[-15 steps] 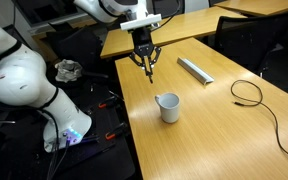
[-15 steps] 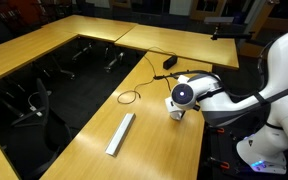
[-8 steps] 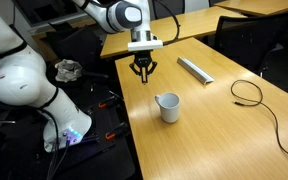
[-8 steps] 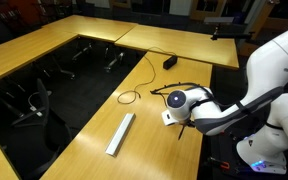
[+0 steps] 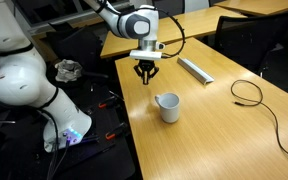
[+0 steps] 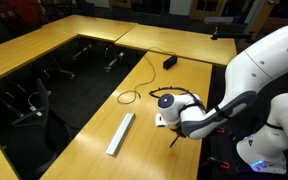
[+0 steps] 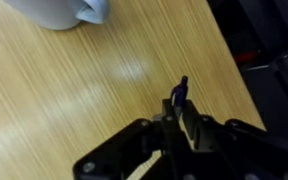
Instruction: Pick the pen from the cup and put it on the table
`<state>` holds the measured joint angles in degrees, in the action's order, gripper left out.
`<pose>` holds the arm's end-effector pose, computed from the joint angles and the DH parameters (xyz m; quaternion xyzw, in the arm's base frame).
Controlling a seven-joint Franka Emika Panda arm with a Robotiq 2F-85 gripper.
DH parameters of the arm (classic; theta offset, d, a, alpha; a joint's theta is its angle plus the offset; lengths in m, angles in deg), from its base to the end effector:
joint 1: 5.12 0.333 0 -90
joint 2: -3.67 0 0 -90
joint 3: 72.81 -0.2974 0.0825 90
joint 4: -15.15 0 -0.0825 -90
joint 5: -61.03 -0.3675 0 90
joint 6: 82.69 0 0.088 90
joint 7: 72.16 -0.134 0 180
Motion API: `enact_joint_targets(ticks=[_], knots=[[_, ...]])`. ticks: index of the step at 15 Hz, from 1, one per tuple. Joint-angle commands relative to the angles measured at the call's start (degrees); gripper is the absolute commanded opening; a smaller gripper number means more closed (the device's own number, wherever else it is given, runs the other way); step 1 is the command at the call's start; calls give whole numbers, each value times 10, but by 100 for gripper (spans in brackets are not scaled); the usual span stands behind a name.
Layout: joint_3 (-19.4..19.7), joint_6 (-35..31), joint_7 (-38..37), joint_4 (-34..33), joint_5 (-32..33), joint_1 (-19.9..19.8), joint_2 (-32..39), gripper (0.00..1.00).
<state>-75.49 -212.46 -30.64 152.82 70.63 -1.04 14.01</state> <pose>0.4392 0.0451 0.1883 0.8722 0.4603 -0.1656 0.0014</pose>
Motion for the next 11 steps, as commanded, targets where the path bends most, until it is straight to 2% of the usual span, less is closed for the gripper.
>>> enact_joint_targets(ticks=[1,4,8,9,11], knots=[[-10,14,-12,-7,17,-12,8,43],[-9,66,-3,-8,62,-11,-17,64],[-13,152,27,-8,53,-10,-81,95],[-12,166,41,-7,43,-10,-101,99],[-8,184,78,-7,36,-6,-128,100]])
